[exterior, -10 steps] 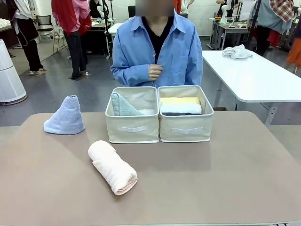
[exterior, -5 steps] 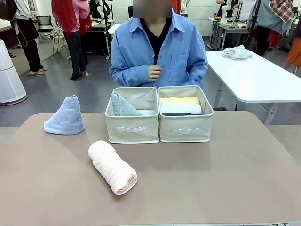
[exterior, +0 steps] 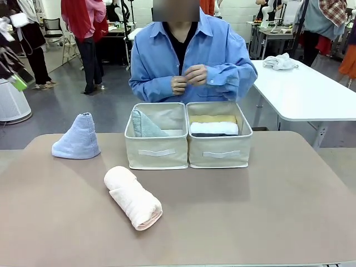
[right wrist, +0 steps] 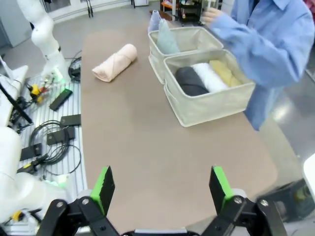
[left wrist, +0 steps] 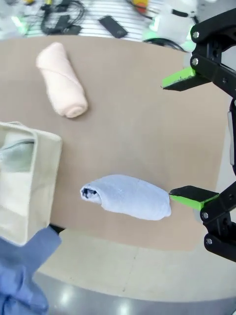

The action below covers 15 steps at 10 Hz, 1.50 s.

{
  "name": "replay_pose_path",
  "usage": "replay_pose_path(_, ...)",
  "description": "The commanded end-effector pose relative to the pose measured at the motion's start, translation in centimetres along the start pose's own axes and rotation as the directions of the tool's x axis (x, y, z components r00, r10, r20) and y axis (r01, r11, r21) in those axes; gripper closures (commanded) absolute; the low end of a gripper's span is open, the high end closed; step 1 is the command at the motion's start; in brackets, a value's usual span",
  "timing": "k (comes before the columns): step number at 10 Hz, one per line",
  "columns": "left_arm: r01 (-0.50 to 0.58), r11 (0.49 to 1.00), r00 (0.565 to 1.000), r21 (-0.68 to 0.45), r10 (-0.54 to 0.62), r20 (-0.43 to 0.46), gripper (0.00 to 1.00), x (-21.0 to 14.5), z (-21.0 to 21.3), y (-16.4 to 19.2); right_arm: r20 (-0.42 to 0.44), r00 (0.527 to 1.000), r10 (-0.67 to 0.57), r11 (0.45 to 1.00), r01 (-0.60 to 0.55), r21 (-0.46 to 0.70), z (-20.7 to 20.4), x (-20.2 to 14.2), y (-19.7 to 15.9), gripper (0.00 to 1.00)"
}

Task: Sort the towels based on their folding style.
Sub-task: Pick up another triangle-folded towel from the table and place it in the left Fabric basket.

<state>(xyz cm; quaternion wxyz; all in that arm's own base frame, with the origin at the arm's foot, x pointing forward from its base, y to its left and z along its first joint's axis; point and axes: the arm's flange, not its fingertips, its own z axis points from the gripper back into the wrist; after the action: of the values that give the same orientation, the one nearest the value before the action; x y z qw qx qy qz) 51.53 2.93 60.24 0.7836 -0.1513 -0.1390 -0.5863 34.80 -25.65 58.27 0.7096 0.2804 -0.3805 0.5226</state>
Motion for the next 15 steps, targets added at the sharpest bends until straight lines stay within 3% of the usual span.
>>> replay_pose_path(1,0.107,0.994,0.986,0.022,-0.103,-0.129,0.0,0.9,-2.1,0.2,0.009,1.0,0.011,1.0,-0.011,0.009,0.1,0.0,-0.1,0.0)
replay_pose_path(4,0.303,0.953,0.927,0.034,-0.286,-0.245,0.0,5.2,-9.2,-2.4,0.009,1.0,0.011,1.0,-0.011,0.009,0.1,0.0,-0.1,0.0)
replay_pose_path(7,0.375,0.925,0.893,0.059,-0.343,-0.291,0.0,5.6,-12.8,-2.6,0.009,1.0,0.011,1.0,-0.011,0.009,0.1,0.0,-0.1,0.0)
replay_pose_path(8,0.385,0.917,0.891,0.104,-0.339,-0.302,0.0,5.3,-12.2,-2.9,0.009,1.0,0.011,1.0,-0.011,0.009,0.1,0.0,-0.1,0.0)
replay_pose_path(9,0.333,0.943,0.911,0.024,-0.315,-0.266,0.0,7.0,-13.0,-2.4,0.009,1.0,0.011,1.0,-0.011,0.009,0.1,0.0,-0.1,0.0)
replay_pose_path(15,0.333,0.943,0.911,0.024,-0.315,-0.266,0.0,7.0,-13.0,-2.4,0.009,1.0,0.011,1.0,-0.011,0.009,0.1,0.0,-0.1,0.0)
